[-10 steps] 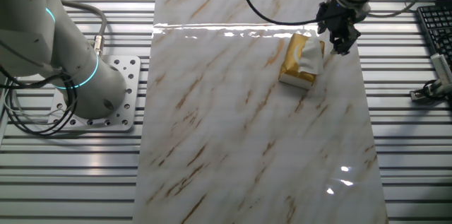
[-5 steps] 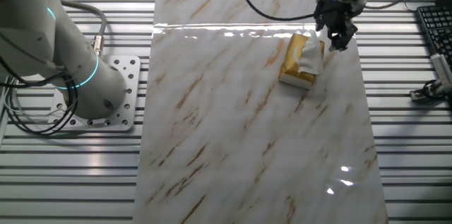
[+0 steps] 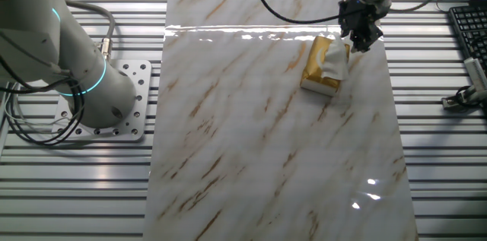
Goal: Pull out a napkin
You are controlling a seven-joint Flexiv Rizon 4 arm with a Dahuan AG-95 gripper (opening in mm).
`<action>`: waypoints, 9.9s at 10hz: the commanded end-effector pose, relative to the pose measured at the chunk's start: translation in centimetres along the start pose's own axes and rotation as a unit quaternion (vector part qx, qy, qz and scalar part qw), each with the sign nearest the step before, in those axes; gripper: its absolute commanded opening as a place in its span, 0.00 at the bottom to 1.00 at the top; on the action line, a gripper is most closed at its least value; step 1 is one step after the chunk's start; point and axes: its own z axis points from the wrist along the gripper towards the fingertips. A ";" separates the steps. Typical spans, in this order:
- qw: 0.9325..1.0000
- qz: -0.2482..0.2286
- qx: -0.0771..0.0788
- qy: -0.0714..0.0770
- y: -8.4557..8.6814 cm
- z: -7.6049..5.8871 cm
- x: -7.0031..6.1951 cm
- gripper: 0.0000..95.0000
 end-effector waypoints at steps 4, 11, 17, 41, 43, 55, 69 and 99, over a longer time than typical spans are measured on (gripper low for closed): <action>1.000 0.018 0.009 0.015 0.4 -1.0 -0.4 0.40; 1.000 0.006 -0.008 0.005 0.6 -0.9 1.2 0.40; 1.000 0.000 -0.003 -0.016 1.0 0.2 1.5 0.20; 0.996 -0.023 -0.001 -0.083 0.7 0.4 1.6 1.00; 0.997 -0.024 -0.002 -0.079 0.6 0.4 1.7 0.80; 0.996 0.021 -0.030 -0.087 0.2 0.3 2.0 0.40; 0.996 0.014 -0.038 -0.084 0.4 0.3 2.0 0.00; 0.991 -0.053 -0.060 0.103 -3.5 -11.4 -8.8 0.00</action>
